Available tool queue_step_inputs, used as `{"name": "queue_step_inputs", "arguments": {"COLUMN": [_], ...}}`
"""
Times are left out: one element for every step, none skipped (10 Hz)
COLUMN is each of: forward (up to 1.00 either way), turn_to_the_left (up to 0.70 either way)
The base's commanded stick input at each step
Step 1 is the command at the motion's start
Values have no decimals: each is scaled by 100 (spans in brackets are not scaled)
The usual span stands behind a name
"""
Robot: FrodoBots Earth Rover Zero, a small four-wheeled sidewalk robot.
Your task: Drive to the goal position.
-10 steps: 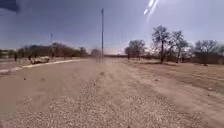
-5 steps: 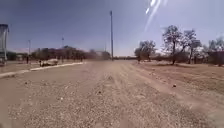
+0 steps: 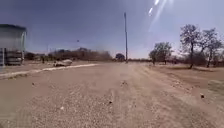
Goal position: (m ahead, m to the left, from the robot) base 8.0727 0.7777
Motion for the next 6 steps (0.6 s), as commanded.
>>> {"name": "queue_step_inputs", "arguments": {"forward": [100, 100, 100, 100, 100, 100], "turn_to_the_left": [0, 0, 0, 0, 0, 0]}}
